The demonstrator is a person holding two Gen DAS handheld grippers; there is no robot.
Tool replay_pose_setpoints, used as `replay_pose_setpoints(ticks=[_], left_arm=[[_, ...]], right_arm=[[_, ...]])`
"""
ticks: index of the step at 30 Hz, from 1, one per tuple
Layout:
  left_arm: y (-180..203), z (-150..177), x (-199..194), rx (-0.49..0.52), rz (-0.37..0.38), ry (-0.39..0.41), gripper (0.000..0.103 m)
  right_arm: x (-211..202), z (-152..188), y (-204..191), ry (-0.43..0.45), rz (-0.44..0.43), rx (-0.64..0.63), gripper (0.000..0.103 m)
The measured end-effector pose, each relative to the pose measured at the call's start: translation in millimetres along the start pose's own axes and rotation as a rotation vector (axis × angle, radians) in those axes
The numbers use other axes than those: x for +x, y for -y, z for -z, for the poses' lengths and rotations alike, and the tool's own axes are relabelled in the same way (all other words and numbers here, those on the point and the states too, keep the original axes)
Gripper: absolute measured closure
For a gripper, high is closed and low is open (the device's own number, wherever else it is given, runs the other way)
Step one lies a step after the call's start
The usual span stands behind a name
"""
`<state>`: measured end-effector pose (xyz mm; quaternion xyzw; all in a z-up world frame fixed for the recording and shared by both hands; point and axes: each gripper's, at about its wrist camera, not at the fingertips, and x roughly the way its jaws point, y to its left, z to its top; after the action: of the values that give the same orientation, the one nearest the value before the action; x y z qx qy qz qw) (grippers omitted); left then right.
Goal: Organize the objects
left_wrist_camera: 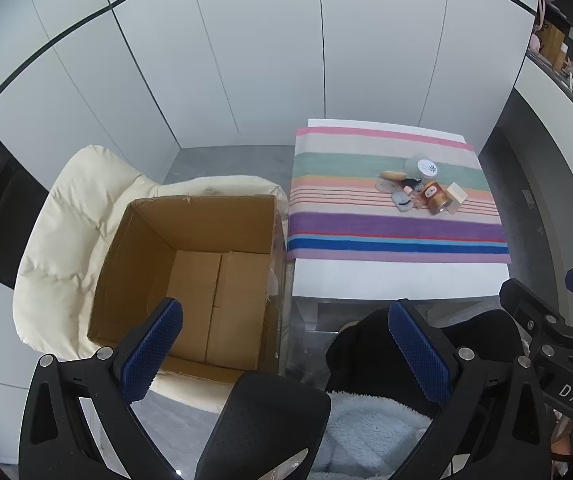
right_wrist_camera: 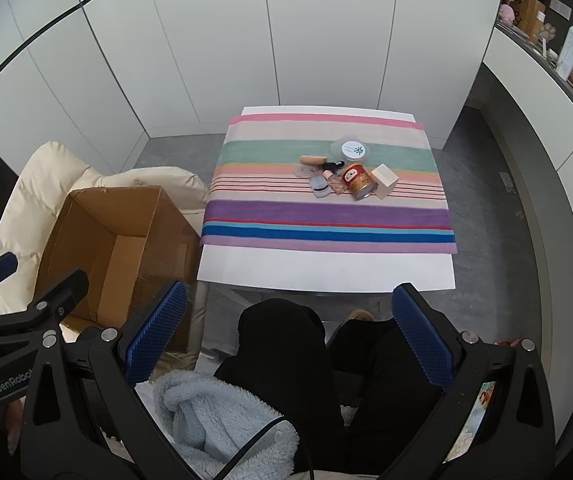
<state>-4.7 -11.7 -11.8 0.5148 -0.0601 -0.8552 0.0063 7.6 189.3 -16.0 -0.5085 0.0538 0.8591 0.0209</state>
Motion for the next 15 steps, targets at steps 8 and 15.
replay_pose_setpoints(ticks=[8, 15], left_arm=[[1.8, 0.4, -0.7, -0.001, 0.0, -0.001, 0.0], [4.5, 0.7, 1.8, 0.006, -0.004, -0.011, 0.0]], right_arm=[[-0.5, -1.9, 1.4, -0.001, -0.001, -0.003, 0.0], [1.6, -0.3, 0.0, -0.006, -0.007, -0.004, 0.0]])
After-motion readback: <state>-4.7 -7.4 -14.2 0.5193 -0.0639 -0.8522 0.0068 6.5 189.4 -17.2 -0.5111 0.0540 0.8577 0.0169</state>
